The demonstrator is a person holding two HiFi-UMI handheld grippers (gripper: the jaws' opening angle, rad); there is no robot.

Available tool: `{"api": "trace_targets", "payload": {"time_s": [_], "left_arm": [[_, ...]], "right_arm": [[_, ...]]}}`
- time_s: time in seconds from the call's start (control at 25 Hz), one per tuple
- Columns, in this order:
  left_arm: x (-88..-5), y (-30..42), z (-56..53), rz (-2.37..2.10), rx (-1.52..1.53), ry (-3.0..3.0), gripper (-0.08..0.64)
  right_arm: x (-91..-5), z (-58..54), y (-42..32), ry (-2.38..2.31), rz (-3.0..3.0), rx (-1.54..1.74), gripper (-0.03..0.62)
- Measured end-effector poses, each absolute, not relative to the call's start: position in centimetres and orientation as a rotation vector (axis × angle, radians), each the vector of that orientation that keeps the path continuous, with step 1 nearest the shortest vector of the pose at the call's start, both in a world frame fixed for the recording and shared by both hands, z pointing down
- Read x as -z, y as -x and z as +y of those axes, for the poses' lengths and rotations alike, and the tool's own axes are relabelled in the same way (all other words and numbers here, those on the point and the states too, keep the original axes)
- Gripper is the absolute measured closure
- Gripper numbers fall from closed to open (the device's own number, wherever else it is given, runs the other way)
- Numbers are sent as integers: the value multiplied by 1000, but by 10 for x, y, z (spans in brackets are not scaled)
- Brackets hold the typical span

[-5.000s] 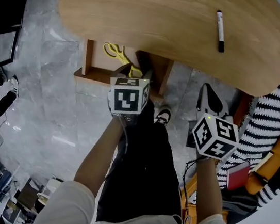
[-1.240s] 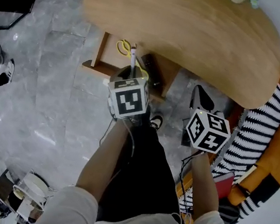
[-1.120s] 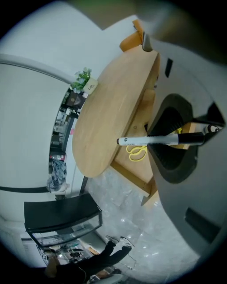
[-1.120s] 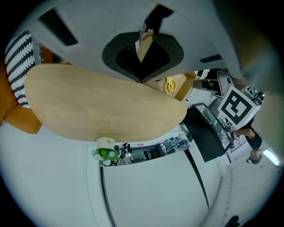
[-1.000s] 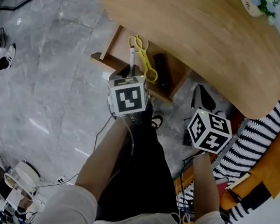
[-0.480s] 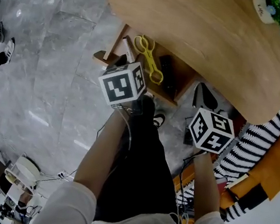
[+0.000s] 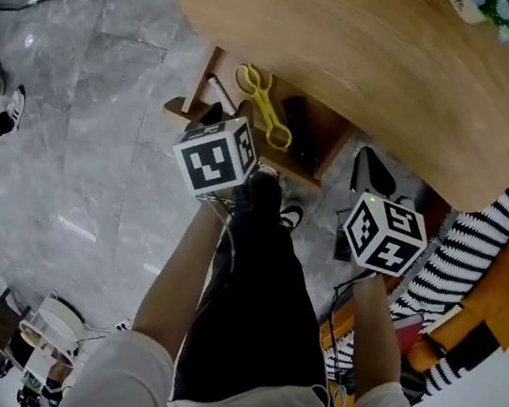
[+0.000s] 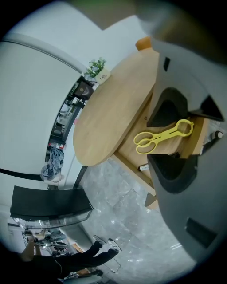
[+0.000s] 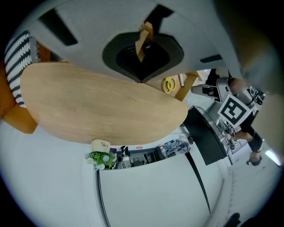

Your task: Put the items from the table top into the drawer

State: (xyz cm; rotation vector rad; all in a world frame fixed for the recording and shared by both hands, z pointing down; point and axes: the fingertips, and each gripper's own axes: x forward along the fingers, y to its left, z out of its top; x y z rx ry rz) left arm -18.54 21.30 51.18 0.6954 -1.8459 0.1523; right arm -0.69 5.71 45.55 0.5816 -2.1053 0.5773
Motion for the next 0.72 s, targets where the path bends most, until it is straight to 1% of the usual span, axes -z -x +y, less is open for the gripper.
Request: {"api": "trace_targets", "payload": {"time_s": [0.2, 0.36, 0.48, 0.72], "left_arm": [[-467, 190, 221, -1905, -155, -743, 385], [-403, 183, 236, -1932, -185, -840, 489], [-342, 175, 254, -1977, -202, -910, 532], [-195, 155, 280, -2112, -158, -1085, 546]], "right_arm": [[-430, 54, -6, -637, -2135, -563, 600], [-384, 52, -23, -707, -2175, -597, 600], [-337, 53, -45, -749, -2200, -604, 600], [-228, 59, -106, -861, -2240, -606, 600]]}}
